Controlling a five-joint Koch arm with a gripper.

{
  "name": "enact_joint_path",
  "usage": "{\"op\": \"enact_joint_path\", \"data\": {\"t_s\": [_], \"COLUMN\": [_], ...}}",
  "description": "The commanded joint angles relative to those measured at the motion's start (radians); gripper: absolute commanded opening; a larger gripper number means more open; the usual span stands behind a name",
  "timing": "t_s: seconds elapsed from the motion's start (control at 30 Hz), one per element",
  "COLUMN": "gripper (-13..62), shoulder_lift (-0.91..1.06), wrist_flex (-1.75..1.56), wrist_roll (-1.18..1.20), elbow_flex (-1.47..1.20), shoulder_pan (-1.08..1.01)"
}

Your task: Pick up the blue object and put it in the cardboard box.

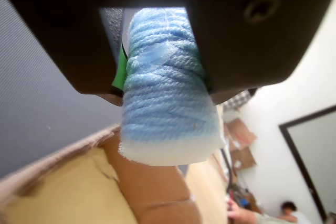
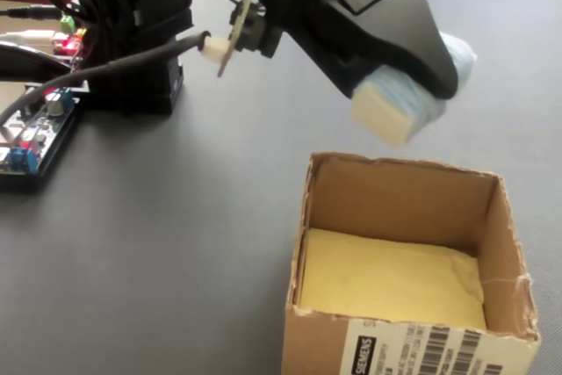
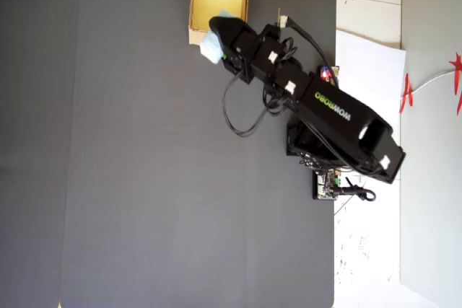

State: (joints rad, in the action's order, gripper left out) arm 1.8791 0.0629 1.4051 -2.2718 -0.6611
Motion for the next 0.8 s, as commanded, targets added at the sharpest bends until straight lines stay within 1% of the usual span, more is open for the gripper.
{"op": "enact_joint_path", "data": {"t_s": [0.0,0.1,0.23,0.27,0.3,0.37,0.53,0.77], "gripper": [10.8,10.8,11.3,19.2,27.7,31.0,33.6,33.7], "shoulder_lift": [-0.037,-0.118,-0.156,-0.167,-0.172,-0.17,-0.144,-0.087], "wrist_flex": [-0.092,-0.087,-0.067,-0.032,0.086,0.124,0.152,0.166], "wrist_roll": [0.005,0.006,0.008,0.012,0.011,0.009,0.003,0.003], "elbow_flex": [0.143,0.201,0.232,0.245,0.285,0.287,0.273,0.259], "shoulder_pan": [-0.043,-0.109,-0.152,-0.156,-0.164,-0.17,-0.175,-0.153]}}
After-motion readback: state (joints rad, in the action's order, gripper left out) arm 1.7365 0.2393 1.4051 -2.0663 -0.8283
